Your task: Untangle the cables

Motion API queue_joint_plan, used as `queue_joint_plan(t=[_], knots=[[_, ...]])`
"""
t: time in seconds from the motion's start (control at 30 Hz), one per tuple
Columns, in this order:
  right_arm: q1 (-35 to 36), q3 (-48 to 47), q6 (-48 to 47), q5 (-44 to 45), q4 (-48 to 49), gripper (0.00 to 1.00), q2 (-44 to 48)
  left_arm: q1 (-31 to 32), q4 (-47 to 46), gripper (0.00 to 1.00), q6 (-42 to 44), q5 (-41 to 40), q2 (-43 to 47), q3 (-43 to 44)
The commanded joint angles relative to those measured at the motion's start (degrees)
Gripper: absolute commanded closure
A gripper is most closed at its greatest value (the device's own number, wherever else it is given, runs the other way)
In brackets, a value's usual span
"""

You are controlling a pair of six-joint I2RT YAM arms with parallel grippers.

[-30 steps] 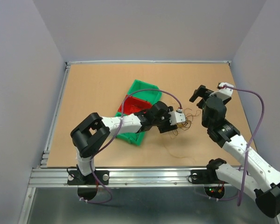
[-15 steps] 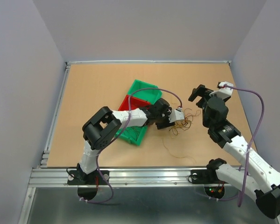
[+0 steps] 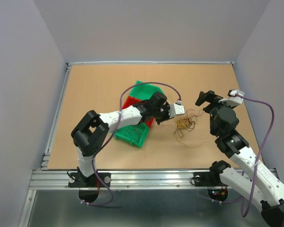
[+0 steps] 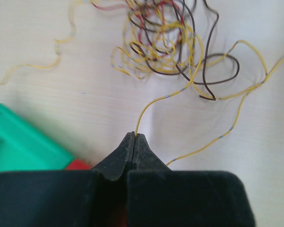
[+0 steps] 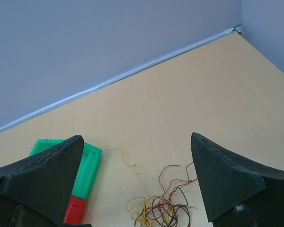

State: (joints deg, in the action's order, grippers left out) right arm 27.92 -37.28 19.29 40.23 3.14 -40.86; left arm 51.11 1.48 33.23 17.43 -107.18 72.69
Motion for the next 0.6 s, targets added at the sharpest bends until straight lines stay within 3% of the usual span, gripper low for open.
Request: queue_joint_plan(t=[0.0,0.13,0.27,0.57], knots=[[0.03,1.85,-0.92,-0.41,5.12,0.0,2.45,-0.93,-1.21,1.0,-2.99,0.43,9.6,0.7],[-0.06,3.17,-3.2,-6.19,7.49,0.0,2.19,-1.19,-0.16,1.0,-3.96,-1.87,12.95,4.39],[-0.06,4.67,-6.19,-17.88,15.73,0.0,-1.4,-1.19,5.62,1.0,-4.4,-4.06,13.49,14.72],[-1.11,1.24,-6.81,-16.22,23.13,0.0,-17.12,-1.37,18.37,1.0,-3.88,-15.31,4.36,44.96]])
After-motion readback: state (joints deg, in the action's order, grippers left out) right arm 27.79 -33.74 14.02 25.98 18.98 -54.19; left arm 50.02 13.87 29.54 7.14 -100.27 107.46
